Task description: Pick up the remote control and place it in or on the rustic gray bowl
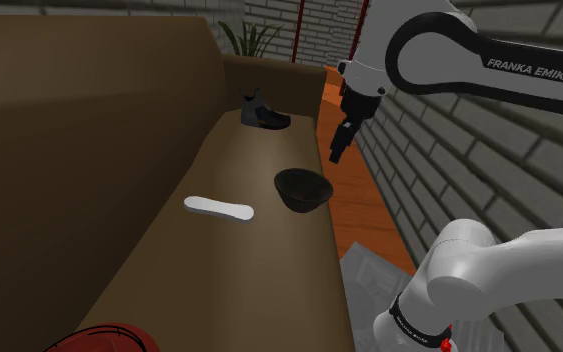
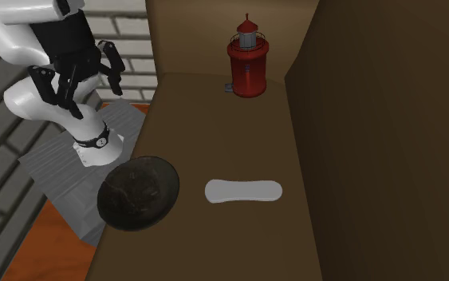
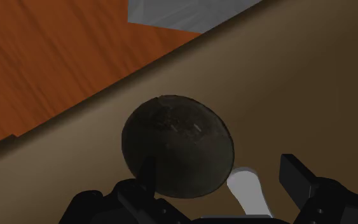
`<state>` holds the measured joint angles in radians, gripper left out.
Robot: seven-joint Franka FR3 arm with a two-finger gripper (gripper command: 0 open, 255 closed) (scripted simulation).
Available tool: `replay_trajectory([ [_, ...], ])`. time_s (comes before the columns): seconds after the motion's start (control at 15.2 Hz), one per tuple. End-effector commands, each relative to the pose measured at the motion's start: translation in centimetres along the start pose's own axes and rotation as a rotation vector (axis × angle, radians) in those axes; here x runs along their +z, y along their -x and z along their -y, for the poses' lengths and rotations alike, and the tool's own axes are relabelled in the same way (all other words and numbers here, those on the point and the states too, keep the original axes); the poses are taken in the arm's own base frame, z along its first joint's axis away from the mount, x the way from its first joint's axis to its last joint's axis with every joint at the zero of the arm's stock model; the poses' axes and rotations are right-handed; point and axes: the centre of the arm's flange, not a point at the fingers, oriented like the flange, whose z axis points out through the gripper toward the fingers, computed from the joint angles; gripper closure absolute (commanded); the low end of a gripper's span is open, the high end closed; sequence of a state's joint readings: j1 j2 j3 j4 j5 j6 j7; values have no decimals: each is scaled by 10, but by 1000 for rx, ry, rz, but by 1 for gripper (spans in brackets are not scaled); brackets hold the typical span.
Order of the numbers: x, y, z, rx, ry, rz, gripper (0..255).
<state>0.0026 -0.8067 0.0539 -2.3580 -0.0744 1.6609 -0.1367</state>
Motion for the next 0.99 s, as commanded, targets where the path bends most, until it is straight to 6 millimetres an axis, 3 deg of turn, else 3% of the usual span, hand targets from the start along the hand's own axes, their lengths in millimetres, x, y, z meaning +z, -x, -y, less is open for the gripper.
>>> replay_trajectory([
  [0.0, 0, 0, 0, 0, 0, 0, 0],
  [0.92, 121, -133, 33, -196, -58, -9, 0],
])
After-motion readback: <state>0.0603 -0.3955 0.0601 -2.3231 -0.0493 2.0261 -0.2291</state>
